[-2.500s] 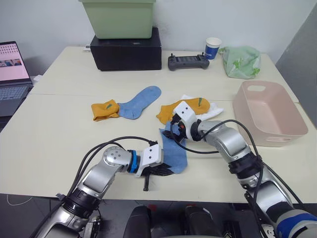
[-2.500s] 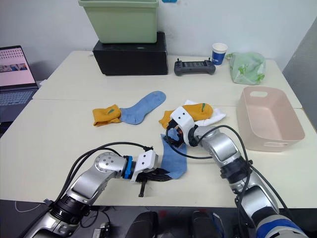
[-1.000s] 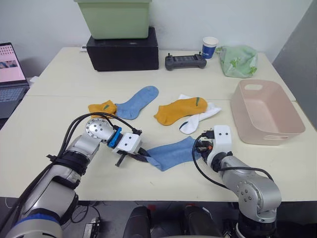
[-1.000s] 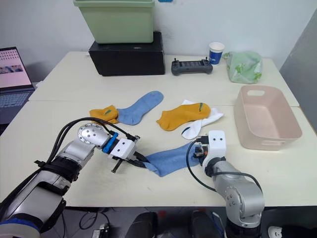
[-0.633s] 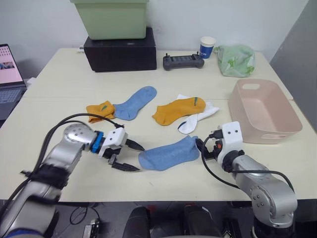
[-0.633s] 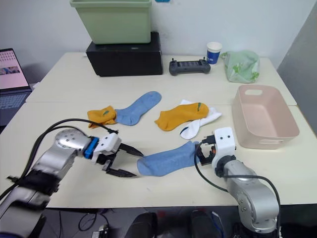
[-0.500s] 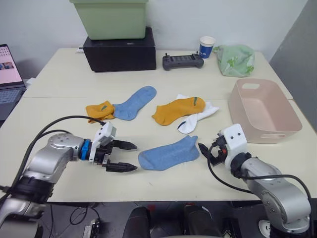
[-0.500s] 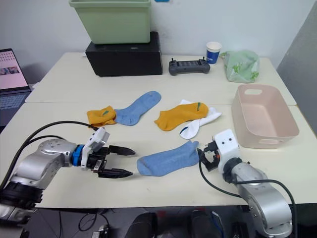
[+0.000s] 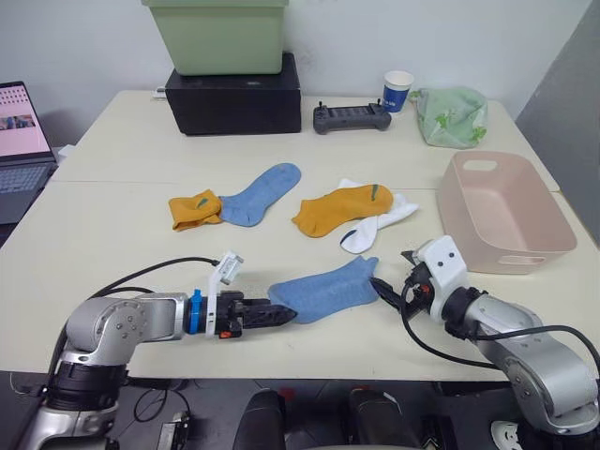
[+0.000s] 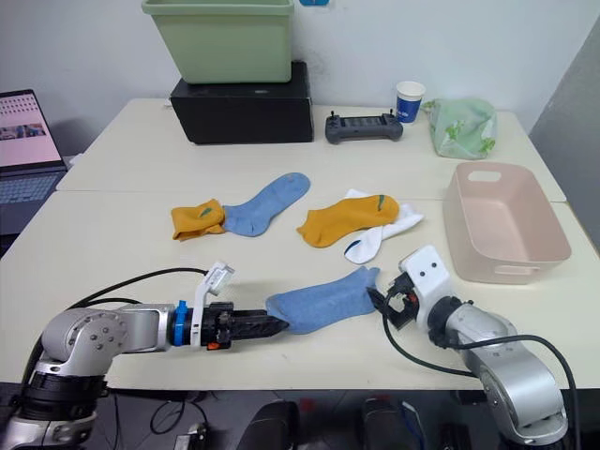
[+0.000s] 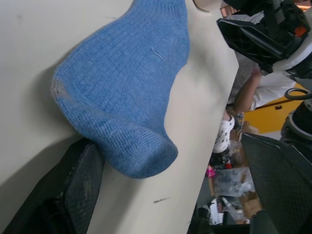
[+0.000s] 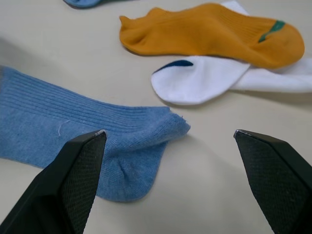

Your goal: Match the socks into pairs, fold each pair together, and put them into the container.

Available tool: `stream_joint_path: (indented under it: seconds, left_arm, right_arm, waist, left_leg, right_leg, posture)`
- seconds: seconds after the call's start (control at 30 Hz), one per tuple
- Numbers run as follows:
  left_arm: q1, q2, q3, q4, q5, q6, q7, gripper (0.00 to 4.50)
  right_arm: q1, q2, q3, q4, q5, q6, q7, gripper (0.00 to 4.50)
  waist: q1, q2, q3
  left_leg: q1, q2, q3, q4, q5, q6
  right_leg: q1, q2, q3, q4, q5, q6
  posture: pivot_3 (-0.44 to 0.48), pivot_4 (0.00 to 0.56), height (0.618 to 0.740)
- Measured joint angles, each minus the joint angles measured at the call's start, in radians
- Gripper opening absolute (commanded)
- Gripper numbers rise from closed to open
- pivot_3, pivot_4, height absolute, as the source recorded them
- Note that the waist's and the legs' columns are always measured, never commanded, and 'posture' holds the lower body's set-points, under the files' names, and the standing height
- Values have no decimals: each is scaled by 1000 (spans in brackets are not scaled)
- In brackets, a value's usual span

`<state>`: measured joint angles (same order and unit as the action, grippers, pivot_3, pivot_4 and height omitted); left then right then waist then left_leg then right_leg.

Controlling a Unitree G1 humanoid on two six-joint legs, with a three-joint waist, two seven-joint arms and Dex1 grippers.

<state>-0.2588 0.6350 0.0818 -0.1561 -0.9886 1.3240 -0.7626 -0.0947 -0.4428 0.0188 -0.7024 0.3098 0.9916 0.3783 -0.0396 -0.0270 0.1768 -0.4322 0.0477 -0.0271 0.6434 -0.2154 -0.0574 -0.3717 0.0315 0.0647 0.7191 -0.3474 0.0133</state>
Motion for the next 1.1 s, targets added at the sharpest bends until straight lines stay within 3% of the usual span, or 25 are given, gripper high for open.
stream_joint_path:
  seconds: [0.4,0.5,0.6,0.97,1.1]
  left_arm:
    - [23,-53,-37,-17,49,-25,71,49]
    - [30,-50,-37,-33,56,-39,72,49]
    - [36,-48,-37,-34,69,-58,67,0]
    - [38,-36,-37,-34,112,-114,32,0]
    - [37,-28,-37,-32,116,-118,25,0]
  right_arm:
    - [-45,29,-22,202,24,20,-17,4500]
    - [-45,39,-34,202,38,24,-13,4500]
    - [-37,12,-34,201,46,27,0,3926]
    - [14,56,-69,156,87,0,0,124]
    - [47,28,-90,129,110,-3,17,57]
  waist:
    - [6,0,0]
    - [6,0,0]
    - [7,0,0]
    - [7,0,0]
    - [7,0,0]
  left_leg:
    - [0,0,1,0,0,0]
    - [0,0,1,0,0,0]
    - [0,0,1,0,0,0]
    - [0,0,1,-1,0,0]
    - [0,0,1,-1,0,0]
  right_leg:
    - [0,-1,1,0,0,0]
    - [0,-1,1,0,0,0]
    - [0,-1,1,-1,0,0]
    - [0,-1,1,-1,0,0]
    - [0,-1,1,-1,0,0]
  posture:
    - [0,150,735]
    - [0,150,735]
    - [0,150,735]
    - [0,150,735]
    - [0,150,735]
